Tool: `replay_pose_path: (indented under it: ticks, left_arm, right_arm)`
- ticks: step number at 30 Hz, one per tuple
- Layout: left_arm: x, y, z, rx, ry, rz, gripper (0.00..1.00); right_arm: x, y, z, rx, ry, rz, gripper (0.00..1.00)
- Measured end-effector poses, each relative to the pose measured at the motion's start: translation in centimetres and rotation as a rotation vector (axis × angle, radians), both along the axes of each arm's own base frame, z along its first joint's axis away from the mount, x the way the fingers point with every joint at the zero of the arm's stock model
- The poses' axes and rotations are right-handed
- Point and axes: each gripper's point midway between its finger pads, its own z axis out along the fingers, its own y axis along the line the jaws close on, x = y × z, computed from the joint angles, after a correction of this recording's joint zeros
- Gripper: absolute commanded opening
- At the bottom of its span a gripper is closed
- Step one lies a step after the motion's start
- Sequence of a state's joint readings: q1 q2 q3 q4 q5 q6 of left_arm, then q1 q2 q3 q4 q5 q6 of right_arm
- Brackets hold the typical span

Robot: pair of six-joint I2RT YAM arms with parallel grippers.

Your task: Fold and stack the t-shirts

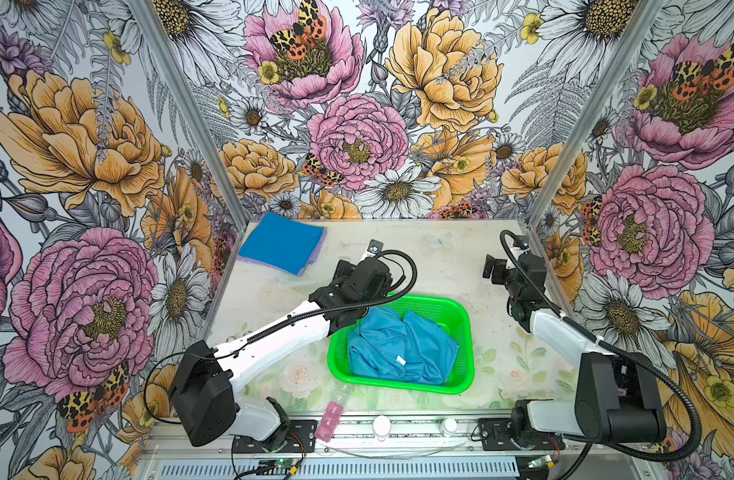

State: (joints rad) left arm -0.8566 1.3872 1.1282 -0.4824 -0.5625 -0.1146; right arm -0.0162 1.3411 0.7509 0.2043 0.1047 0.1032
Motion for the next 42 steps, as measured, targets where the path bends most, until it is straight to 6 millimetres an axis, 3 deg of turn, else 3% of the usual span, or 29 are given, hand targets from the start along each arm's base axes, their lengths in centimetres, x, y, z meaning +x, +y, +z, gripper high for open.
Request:
replay_pose_path:
  ticks: [4,9,17,21,25,27,29,30,31,36,39,42]
  left_arm:
    - [-4.4,-2.8,-2.2,-0.094,0.19,-0.129,0.99]
    - [-8.6,-4.9,-5.3,-0.188,0.411,-0.206,0.99]
    - [-11.5,-7.7,-11.4,-0.147,0.655,-0.232,0.96]
    - [-11.4,-8.5,-13.7,-0.106,0.709,-0.2,0.85]
    - [-10.4,-8.9,-14.8,-0.075,0.701,-0.148,0.71]
    - [-9.8,-8.6,-15.2,-0.049,0.685,-0.113,0.58]
    - [-9.3,-8.2,-15.6,-0.021,0.669,-0.085,0.35]
    - [-9.1,-8.0,-15.6,-0.006,0.662,-0.078,0.21]
    - [-8.9,-7.8,-15.6,0.008,0.652,-0.066,0.01]
    - [-7.9,-7.4,-13.4,0.031,0.591,-0.083,0.0]
    - [-6.9,-7.1,-9.6,-0.014,0.538,-0.124,0.0]
    - [-5.1,-5.6,-3.9,-0.12,0.467,-0.149,0.0]
  right_arm:
    - [0.3,-0.3,2.5,0.012,0.045,-0.022,1.0]
    - [-1.9,-0.2,3.3,0.042,0.096,-0.033,1.0]
    - [-3.5,0.6,3.5,0.112,0.13,-0.017,1.0]
    - [-3.8,0.9,3.4,0.13,0.142,-0.007,0.99]
    - [-4.0,1.3,3.5,0.141,0.144,0.009,1.0]
    - [-4.2,1.5,3.6,0.149,0.14,0.018,1.0]
    - [-4.4,1.7,3.6,0.156,0.141,0.029,0.99]
    - [-4.5,1.9,3.7,0.159,0.141,0.037,0.99]
    - [-4.6,2.1,3.6,0.163,0.141,0.047,1.0]
    - [-5.2,4.8,3.4,0.177,0.157,0.133,1.0]
    - [-5.6,7.6,3.1,0.181,0.178,0.216,1.0]
    - [-6.3,10.4,2.7,0.193,0.206,0.287,0.99]
